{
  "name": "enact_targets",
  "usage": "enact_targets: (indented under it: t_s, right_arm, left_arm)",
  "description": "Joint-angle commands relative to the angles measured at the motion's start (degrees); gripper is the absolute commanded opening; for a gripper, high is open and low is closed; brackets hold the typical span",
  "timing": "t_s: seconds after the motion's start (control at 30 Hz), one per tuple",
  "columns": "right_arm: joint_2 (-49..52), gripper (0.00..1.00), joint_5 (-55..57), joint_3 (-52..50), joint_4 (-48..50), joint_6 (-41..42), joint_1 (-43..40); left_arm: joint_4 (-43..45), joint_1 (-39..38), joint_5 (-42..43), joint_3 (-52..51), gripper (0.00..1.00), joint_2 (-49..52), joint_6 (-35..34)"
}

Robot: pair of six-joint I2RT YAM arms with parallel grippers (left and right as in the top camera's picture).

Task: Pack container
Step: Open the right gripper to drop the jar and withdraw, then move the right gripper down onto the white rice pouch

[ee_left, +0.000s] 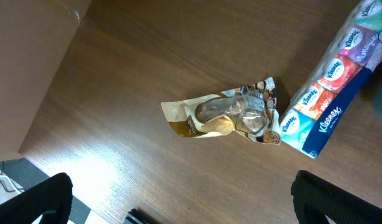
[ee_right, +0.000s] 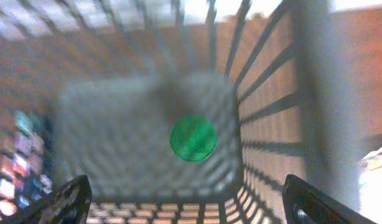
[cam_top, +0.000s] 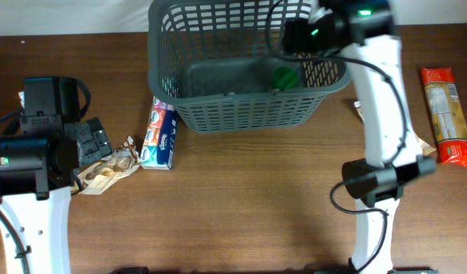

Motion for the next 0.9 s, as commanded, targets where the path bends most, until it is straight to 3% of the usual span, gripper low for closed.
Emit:
enact_targets:
  t_s: [0.0, 0.1, 0.23, 0.4, 0.67, 0.77, 0.87]
  right_arm:
    - [-1.0, 0.92, 1.3, 15.3, -6.5, 4.0, -6.6]
    - [-1.2, 0.92, 0.1, 22.4, -11.5, 6.3, -13.8]
    - [-4.3, 0.98, -6.7, 21.2, -11.5, 8.1, -24.5]
    - [-4.7, 0.99, -7.0, 19.6, -11.5, 10.6, -33.5]
    - [-4.7, 0.99, -7.3, -6.2, -11.5, 6.1, -35.8]
    - [-4.7, 0.99, -4.6, -20.2, -11.4, 6.8, -35.9]
    - [-4.7, 0.99, 1.1, -28.0, -9.7, 10.3, -36.7]
  left_arm:
    - [-0.3, 0.3, 0.0, 0.2, 0.99, 0.1, 0.3]
    - [-0.4, 0.3, 0.0, 0.2, 0.99, 0.1, 0.3]
    - [-0.2, 0.3, 0.0, 0.2, 0.99, 0.1, 0.3]
    - [-0.2, 0.3, 0.0, 0.2, 0.99, 0.1, 0.3]
    - [-0.3, 0.3, 0.0, 0.2, 0.99, 0.1, 0.3]
    - [-1.2, 0.3, 0.0, 0.2, 0.99, 0.1, 0.3]
    - [-1.5, 0.3, 0.0, 0.2, 0.99, 0.1, 0.3]
